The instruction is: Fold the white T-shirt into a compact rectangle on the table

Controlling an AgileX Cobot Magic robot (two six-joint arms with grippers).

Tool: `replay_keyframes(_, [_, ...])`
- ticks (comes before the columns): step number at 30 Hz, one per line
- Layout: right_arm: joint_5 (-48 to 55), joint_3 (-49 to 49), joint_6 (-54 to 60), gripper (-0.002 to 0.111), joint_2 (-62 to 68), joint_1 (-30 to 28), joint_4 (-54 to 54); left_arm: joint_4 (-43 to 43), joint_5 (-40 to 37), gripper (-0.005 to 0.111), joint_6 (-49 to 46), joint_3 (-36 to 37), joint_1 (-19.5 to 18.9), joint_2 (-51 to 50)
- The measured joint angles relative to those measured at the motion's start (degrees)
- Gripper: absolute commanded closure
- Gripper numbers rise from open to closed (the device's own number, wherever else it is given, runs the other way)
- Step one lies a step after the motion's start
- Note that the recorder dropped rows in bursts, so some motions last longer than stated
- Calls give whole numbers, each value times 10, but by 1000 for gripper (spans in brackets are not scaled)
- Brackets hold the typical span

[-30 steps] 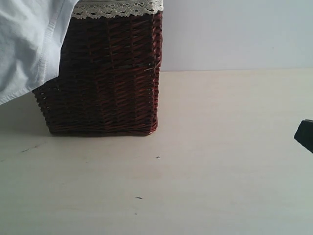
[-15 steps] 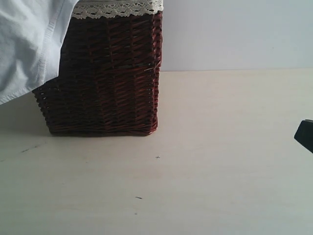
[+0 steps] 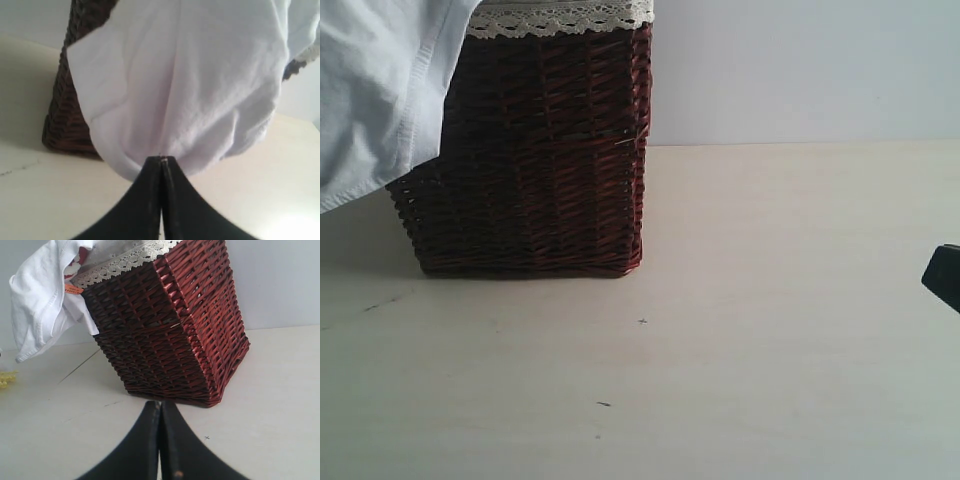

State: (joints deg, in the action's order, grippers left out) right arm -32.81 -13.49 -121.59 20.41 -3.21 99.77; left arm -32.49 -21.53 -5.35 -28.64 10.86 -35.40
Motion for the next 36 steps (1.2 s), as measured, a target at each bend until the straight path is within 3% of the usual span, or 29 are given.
replay_keyframes(4, [0,0,0,108,0,0,1,1,-28,106,0,0,0,0])
replay_keyframes(6, [0,0,0,108,0,0,1,1,-29,98,0,0,0,0])
replay_keyframes(9, [6,0,0,108,0,0,1,-15,-33,68,0,0,0,0])
replay_keyframes(12, [7,0,0,108,0,0,1,-49,-50,28,0,0,0,0])
replay_keyframes(14, [7,0,0,108,0,0,1,-60,-72,19,0,-6,0,0])
replay_keyframes(19, [-14,0,0,108,0,0,1,-90,-126,33,-3,-13,0,0])
replay_keyframes(23, [-44,0,0,108,0,0,-37,-96,-110,46,-15,-9,1,-1])
replay_keyframes(27, [-79,0,0,108,0,0,-90,-171,-75,42,-36,-9,1,-24])
replay_keyframes(36, [-101,0,0,108,0,0,-124,-402,-115,39,-202,-9,1,-127])
